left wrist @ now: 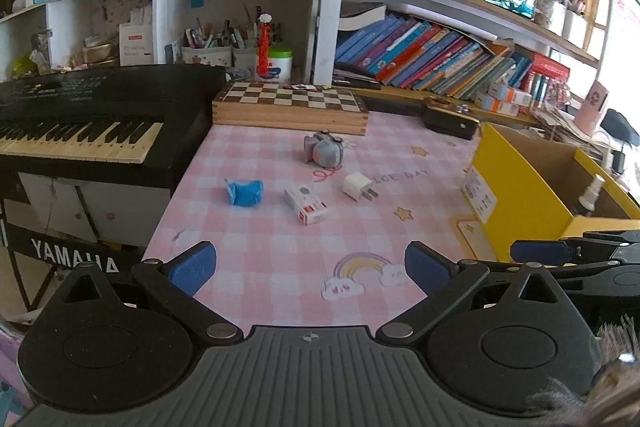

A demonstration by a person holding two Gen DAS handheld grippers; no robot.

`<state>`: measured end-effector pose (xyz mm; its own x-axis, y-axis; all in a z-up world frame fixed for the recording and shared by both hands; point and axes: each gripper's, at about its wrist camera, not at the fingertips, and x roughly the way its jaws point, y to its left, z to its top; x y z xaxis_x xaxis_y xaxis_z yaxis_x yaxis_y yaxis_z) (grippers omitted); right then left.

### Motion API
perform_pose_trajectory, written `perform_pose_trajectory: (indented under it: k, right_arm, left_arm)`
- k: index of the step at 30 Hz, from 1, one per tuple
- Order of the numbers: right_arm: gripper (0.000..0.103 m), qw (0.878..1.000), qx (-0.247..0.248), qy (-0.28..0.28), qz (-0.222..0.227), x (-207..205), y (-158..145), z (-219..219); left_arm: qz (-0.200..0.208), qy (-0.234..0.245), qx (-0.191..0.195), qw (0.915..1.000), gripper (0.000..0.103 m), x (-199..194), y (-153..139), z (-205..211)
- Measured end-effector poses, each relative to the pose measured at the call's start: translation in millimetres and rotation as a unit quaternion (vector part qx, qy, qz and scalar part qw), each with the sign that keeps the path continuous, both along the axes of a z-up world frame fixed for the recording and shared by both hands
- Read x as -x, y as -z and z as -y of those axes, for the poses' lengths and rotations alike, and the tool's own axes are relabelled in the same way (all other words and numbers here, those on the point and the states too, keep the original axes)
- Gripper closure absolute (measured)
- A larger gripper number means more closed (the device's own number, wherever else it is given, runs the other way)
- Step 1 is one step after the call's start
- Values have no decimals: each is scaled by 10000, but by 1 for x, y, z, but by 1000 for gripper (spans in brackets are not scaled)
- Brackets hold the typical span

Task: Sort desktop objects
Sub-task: 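Move the left tool toward the blue packet while the right tool approaches the white plug, then grasp the blue packet with the left tool while the right tool grasps the white plug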

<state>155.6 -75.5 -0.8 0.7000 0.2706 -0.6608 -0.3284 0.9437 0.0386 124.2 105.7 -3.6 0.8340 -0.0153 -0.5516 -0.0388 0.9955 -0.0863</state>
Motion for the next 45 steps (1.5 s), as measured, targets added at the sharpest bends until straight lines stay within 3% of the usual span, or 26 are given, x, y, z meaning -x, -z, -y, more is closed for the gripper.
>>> perform_pose_trajectory:
  k: [24, 36, 39, 45]
  right_arm:
    - [48, 9981, -188, -512, -300, -132, 18, -24]
    - [51, 9966, 93, -514, -632, -188, 45, -53]
    - [54, 9955, 140, -486, -797, -199, 55, -55]
    - [60, 9945, 145, -490, -919, -210, 68, -55]
  left_arm:
    - [-411, -656, -100, 9970, 5, -115, 20, -17]
    - [-888, -746, -274, 9929, 26, -183, 61, -40]
    - [-978, -816, -265, 9915, 27, -193, 69, -45]
    - [-1146, -794, -227, 9900, 42, -206, 80, -52]
